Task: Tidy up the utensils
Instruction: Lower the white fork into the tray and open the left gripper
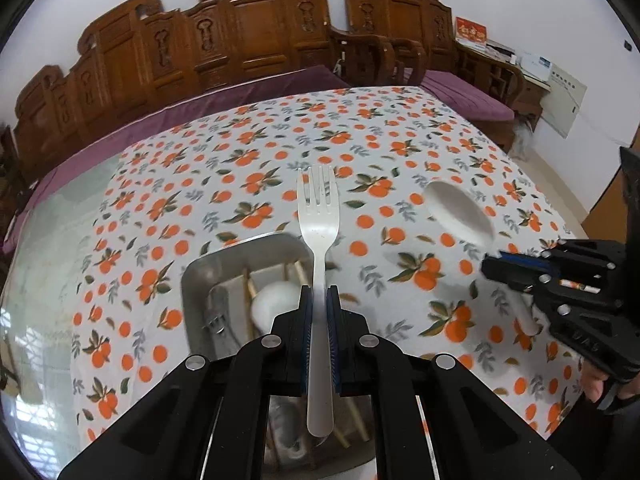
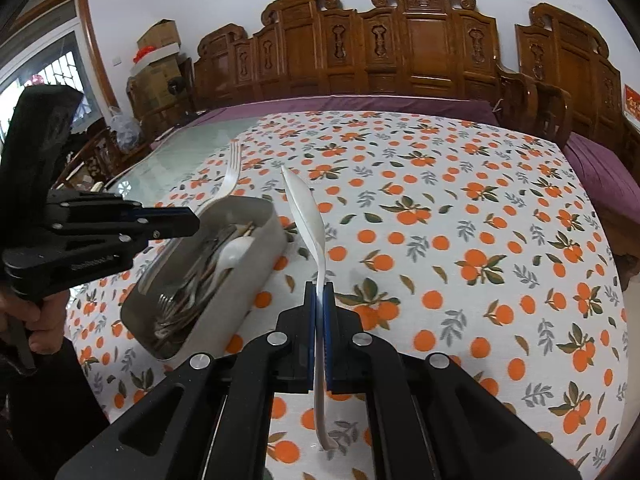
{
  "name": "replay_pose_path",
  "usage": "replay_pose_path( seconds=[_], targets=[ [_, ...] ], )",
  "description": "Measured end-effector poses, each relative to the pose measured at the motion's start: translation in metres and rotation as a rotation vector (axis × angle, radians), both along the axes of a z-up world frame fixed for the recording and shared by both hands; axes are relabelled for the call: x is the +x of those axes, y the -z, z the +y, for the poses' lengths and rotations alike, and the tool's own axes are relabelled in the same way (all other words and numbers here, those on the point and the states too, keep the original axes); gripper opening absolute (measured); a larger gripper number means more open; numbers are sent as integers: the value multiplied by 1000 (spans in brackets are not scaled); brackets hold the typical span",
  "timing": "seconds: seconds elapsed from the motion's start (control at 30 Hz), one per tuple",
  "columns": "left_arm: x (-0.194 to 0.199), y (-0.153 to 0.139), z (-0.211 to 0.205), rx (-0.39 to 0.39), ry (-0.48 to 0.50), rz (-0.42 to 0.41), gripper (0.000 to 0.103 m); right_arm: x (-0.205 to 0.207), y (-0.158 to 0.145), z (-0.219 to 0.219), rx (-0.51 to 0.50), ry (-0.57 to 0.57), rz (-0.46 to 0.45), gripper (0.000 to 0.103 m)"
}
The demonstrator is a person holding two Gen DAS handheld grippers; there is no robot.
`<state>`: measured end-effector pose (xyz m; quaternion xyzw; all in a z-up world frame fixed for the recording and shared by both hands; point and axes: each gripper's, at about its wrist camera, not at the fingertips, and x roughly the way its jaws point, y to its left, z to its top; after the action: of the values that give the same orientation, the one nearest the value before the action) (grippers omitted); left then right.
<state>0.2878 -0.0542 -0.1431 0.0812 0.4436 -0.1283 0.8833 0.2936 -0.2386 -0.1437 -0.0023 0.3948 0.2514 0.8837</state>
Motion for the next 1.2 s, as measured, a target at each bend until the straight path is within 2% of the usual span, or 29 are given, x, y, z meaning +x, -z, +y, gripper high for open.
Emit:
replay_pose_path(
  seconds=[0.47, 0.73, 0.77, 0.83, 0.97, 1.03, 1.17, 1.2],
  targets=[
    [-2, 35, 47, -9, -68, 50, 7, -9, 1, 22, 1, -41, 5, 4],
    [4, 60, 49, 20, -81, 99, 7, -5, 7, 22, -5, -34, 19, 4],
    [4, 61, 49, 20, -84, 100, 9, -5, 8, 21, -6, -32, 20, 4],
    [4, 60, 51, 15, -89, 94, 23, -5, 8, 20, -5, -30, 21, 4],
    [-4, 49, 56, 12, -100, 49, 28, -6, 8, 20, -2, -27, 25, 4],
    [-11, 42, 60, 7, -107, 21, 36, -7, 8, 20, 2, -26, 27, 4],
    [-24, 34, 69, -13, -125, -8, 40, -10, 6, 25, 16, -34, 29, 4],
    [-26, 32, 71, -14, -128, -16, 44, -12, 5, 28, 17, -37, 27, 4]
  ],
)
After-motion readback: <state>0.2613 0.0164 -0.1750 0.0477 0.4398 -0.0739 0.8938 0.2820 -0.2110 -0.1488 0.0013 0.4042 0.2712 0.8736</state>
